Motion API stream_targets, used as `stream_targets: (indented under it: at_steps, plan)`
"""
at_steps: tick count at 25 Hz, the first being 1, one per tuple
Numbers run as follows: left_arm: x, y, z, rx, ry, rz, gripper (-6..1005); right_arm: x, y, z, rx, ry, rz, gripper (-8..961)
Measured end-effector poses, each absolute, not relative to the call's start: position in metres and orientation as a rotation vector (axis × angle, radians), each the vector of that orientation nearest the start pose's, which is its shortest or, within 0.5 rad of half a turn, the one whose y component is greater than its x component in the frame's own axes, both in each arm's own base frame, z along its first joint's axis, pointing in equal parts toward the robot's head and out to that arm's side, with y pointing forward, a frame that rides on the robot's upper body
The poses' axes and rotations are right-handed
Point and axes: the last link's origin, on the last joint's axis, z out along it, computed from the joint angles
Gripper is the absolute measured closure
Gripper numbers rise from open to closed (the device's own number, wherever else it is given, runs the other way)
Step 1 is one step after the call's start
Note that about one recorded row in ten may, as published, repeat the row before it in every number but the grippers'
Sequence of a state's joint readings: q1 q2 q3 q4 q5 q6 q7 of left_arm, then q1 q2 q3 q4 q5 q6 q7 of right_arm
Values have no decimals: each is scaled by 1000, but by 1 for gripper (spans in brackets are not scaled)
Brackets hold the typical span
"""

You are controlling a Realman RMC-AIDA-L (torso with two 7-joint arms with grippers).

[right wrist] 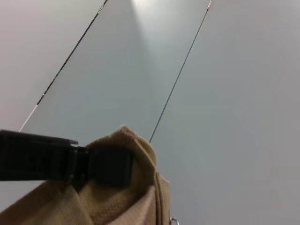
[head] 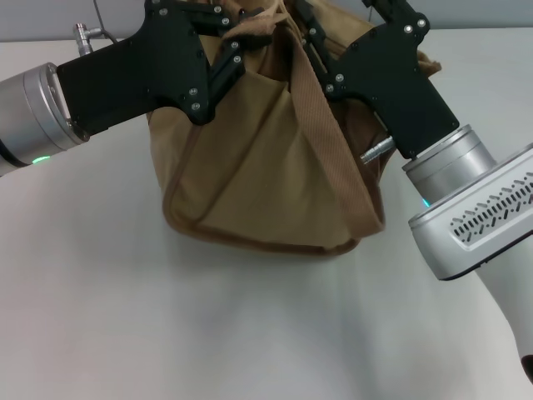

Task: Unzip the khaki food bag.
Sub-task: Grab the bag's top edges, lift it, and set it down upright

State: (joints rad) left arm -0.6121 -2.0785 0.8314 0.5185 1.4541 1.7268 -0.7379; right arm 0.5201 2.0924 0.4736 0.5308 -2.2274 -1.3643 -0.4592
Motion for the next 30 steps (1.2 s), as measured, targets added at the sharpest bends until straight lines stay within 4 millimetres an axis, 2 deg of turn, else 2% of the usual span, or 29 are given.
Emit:
stream_targets:
  at_steps: [12, 24, 30]
  plan:
    - [-181, 340, 13, -2409, 322, -1221, 835, 171, 316, -81, -1793, -183, 879, 397]
    - [-180, 340, 13, -2413, 328, -1224, 830, 163, 319, -91, -1866, -203, 862, 398]
    - [-179, 339, 12, -2424, 341, -1227, 827, 159, 319, -90, -1844, -229, 861, 405]
